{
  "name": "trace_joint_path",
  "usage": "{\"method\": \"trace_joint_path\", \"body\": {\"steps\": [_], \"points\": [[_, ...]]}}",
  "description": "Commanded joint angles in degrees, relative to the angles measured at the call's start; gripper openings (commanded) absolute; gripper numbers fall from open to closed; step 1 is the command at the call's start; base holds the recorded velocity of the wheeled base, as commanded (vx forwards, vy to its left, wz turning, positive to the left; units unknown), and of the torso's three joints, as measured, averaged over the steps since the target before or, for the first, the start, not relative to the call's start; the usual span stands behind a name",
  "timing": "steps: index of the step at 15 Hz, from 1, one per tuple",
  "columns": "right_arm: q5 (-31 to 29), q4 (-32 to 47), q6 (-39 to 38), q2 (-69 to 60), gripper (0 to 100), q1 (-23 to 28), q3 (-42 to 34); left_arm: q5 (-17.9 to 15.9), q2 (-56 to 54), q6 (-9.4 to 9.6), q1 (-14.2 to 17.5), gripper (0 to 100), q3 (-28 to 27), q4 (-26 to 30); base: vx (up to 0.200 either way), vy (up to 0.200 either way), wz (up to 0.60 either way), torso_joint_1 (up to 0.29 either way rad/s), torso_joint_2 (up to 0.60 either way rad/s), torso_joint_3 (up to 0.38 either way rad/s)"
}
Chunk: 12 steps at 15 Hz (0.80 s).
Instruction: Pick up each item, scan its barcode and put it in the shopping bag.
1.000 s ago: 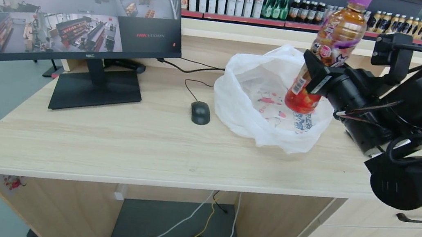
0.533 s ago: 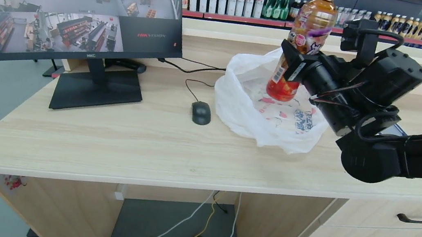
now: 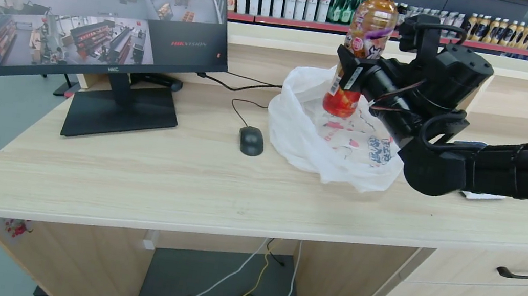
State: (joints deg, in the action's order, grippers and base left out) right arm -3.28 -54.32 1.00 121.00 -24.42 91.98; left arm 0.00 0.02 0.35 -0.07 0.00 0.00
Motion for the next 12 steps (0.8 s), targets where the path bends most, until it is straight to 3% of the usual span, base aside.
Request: {"method": "trace_joint_path", "body": {"steps": [1, 12], "points": [[0.0, 0.5, 0.0, 3.3, 0, 0.2, 3.6, 0.0, 0.0, 0.00, 0.0, 100, 0.0, 0.0, 0.000, 0.000, 0.00, 0.000, 0.00, 0.000], [0.1, 0.4, -0.1, 7.2, 0, 1.0, 3.7, 0.0, 0.0, 0.00, 0.0, 100, 0.0, 0.0, 0.000, 0.000, 0.00, 0.000, 0.00, 0.000]]}}
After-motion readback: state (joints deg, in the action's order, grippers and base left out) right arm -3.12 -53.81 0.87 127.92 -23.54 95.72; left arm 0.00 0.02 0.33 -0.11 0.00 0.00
